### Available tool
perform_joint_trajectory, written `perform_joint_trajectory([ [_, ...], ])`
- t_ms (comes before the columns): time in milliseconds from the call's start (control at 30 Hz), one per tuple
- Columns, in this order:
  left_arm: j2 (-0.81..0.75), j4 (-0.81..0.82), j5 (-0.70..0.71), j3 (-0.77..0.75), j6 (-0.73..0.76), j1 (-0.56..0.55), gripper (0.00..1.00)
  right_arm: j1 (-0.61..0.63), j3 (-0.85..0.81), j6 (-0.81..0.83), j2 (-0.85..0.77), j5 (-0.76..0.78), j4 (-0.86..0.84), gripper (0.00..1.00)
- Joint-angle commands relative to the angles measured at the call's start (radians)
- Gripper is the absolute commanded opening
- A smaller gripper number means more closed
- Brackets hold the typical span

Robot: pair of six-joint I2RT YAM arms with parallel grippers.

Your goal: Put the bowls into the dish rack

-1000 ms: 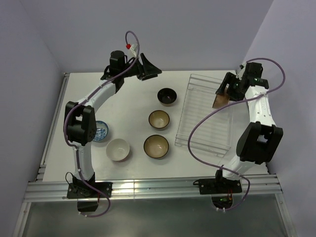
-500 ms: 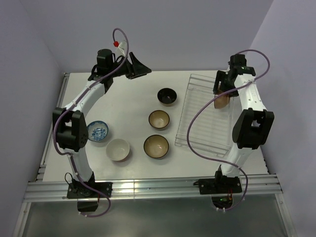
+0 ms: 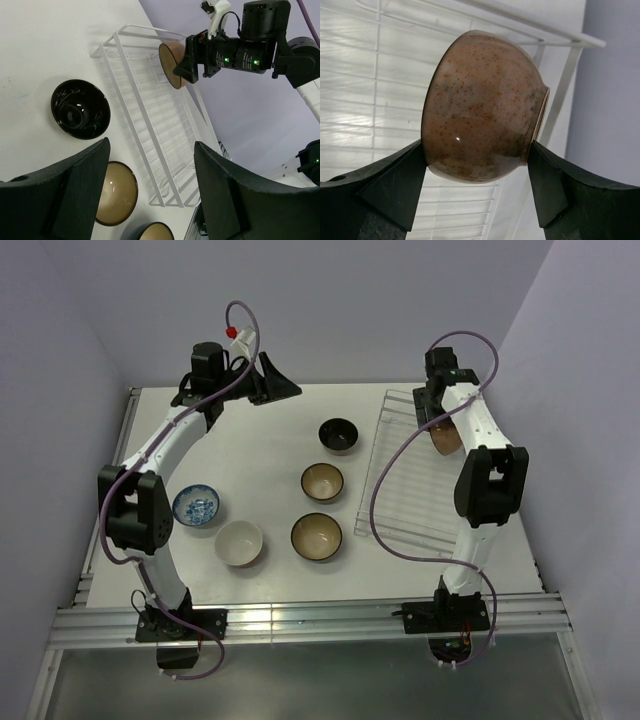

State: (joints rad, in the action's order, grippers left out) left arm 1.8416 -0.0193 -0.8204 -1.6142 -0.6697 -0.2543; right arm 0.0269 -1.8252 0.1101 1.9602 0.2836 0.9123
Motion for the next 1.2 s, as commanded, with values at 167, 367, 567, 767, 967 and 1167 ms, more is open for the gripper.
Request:
perform_joint_trajectory([
  [167,-0.084,0.010,0.012,0.022,0.039,0.015,0.74,0.068,0.027,0.146,-0.015,0.225,-0.160,0.00],
  [367,-0.091,0.009,0.020,0.023,0.041,0.024,0.75,0.087,0.040,0.174,0.008,0.268,-0.184,0.00],
  [567,-0.102,0.010,0.027,0.039,0.042,0.033,0.76,0.111,0.087,0.223,0.029,0.339,-0.237,0.00],
  [767,-0.105,0.012,0.024,0.046,0.044,0.046,0.76,0.133,0.136,0.257,0.028,0.391,-0.274,0.00],
  [967,-0.114,-0.001,0.036,0.065,0.070,0.050,0.76,0.136,0.156,0.261,0.058,0.402,-0.256,0.06],
  [1167,-0.127,0.001,0.036,0.086,0.074,0.061,0.77,0.142,0.164,0.247,0.081,0.396,-0.250,0.26],
])
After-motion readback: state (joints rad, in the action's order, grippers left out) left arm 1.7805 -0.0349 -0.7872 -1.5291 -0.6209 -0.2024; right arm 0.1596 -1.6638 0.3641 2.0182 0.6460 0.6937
